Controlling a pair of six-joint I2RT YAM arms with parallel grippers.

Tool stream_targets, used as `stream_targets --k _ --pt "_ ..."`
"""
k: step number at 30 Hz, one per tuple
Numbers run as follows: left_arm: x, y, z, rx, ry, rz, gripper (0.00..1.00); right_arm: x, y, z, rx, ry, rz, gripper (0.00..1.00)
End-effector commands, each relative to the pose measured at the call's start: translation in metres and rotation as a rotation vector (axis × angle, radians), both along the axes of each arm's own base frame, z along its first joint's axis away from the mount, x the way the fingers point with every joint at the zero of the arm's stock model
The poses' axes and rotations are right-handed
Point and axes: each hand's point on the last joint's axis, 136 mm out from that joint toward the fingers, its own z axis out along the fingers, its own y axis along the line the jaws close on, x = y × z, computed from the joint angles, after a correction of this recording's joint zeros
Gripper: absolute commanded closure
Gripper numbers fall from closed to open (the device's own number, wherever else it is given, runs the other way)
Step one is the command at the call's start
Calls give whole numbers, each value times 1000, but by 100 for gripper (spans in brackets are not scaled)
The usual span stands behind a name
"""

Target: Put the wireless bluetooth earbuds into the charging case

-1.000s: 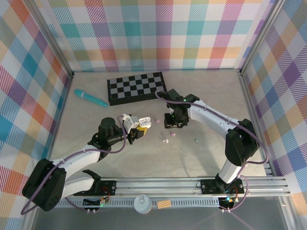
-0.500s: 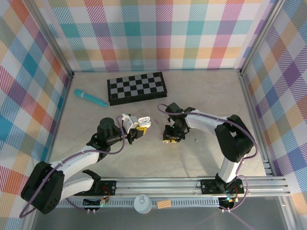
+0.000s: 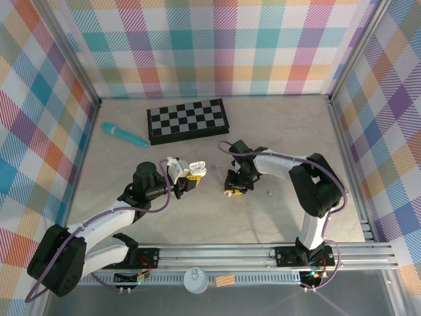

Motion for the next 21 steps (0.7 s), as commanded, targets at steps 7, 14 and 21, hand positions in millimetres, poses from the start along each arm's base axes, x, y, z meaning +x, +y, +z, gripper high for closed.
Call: stream_targets --k 7,14,21 --pt "2 -5 17 -6 -55 -20 100 0 8 7 42 3 13 72" --pt "2 -5 17 -6 -57 -19 99 -1 5 6 30 0 12 72" --pt "1 -3 17 -4 -57 -16 99 -4 5 -4 21 25 9 76"
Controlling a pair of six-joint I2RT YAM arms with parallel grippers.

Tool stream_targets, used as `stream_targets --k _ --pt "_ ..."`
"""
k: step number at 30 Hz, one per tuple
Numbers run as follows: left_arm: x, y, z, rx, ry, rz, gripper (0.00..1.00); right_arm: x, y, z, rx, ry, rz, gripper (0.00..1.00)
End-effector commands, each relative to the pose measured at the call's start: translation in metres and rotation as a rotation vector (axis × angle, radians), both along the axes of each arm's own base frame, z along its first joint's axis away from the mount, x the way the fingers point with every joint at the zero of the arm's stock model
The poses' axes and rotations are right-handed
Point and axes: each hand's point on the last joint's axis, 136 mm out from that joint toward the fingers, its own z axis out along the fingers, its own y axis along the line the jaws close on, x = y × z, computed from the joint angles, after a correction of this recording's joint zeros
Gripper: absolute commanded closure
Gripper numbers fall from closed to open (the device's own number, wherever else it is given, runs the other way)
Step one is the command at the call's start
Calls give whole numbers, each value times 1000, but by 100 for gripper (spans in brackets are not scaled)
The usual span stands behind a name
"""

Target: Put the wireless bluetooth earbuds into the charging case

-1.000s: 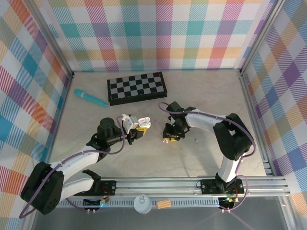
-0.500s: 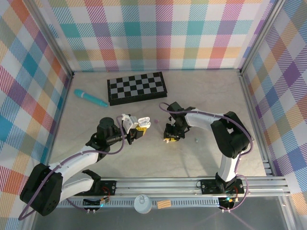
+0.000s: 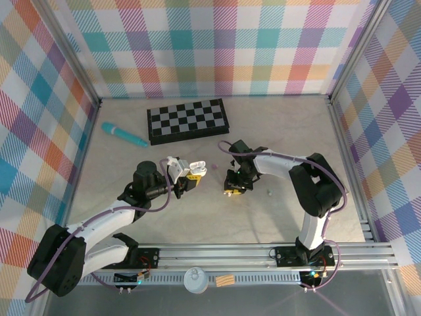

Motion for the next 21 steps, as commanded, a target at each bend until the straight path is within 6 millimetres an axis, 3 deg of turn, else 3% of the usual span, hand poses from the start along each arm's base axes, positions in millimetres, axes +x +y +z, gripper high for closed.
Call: stream_targets --k 1,7,11,21 --pt "1 -3 16 -11 -60 -13 99 -3 1 -7 -5 22 8 78" --pt "2 -4 15 -10 -58 -16 99 -4 -2 -6 -17 20 14 79" --pt "2 -5 14 -8 -54 -20 99 0 -7 7 -39 -25 29 79" --pt "5 -13 8 -9 -38 -53 99 24 -22 81 -130 -262 123 78"
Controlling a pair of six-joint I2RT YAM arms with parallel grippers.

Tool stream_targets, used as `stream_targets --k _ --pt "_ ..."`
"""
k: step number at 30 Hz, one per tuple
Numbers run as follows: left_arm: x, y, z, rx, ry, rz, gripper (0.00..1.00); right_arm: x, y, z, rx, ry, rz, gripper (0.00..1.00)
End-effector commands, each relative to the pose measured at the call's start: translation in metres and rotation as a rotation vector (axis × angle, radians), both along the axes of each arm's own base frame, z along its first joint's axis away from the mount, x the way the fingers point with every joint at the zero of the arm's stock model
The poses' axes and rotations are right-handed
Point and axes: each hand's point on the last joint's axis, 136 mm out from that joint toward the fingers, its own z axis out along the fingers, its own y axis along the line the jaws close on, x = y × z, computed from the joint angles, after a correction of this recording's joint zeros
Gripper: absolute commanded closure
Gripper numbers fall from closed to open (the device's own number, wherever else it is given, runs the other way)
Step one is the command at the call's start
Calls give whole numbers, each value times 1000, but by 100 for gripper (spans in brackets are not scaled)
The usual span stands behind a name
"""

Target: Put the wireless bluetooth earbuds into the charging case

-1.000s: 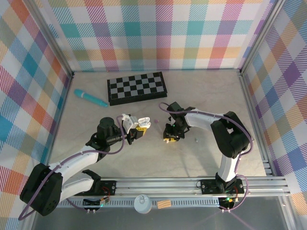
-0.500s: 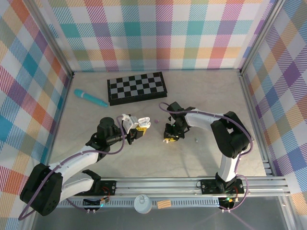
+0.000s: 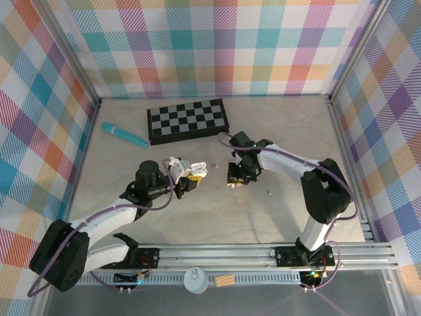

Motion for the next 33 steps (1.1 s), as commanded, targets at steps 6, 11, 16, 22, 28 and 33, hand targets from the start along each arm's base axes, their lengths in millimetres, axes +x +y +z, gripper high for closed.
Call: stream_targets --k 6,11,16,22,28,33 --pt "5 -16 21 -43 -59 -59 99 13 -5 81 -46 -214 127 77" --pt "8 -23 21 -50 -53 -81 99 16 5 112 -34 -281 187 77" --pt "10 -30 20 -51 -48 -103 100 15 21 136 -2 -336 238 77" --pt "10 -37 21 -59 -36 -129 100 9 42 150 23 -380 318 77" --pt "9 -40 25 -83 -27 -146 100 8 56 150 30 -483 401 78" --pt "7 -41 27 -92 -16 -158 100 4 73 158 93 -573 484 77"
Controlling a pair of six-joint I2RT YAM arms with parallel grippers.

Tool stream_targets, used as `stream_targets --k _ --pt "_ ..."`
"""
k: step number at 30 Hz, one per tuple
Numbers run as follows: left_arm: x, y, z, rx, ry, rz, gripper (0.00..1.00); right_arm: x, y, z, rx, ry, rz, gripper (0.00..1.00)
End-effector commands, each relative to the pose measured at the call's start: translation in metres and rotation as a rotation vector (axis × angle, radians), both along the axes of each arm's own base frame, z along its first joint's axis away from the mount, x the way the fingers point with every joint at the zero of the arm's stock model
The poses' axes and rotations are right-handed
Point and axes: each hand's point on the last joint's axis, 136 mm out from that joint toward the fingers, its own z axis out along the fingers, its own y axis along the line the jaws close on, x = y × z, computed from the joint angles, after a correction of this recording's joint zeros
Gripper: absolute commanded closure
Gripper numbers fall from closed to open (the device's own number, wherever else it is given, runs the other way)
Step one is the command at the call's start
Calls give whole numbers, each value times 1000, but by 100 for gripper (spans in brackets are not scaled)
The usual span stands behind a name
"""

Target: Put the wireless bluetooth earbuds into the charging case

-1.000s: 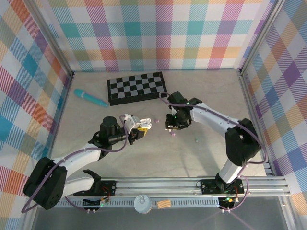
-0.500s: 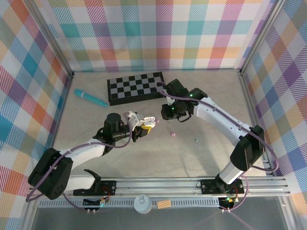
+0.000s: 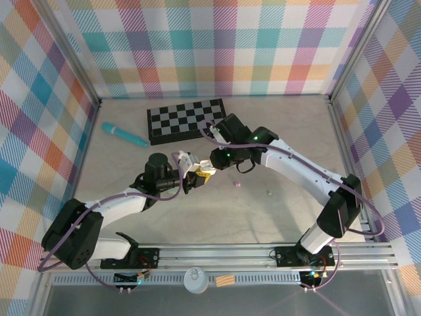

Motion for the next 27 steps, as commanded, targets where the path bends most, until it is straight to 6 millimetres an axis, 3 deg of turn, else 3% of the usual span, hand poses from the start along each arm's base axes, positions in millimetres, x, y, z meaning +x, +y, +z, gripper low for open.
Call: stream_targets --k 1,27 --pt "-2 -10 24 -55 -52 -52 100 2 12 22 52 -115 87 77" --pt "0 -11 29 -71 -36 -50 100 0 27 24 88 -162 132 78"
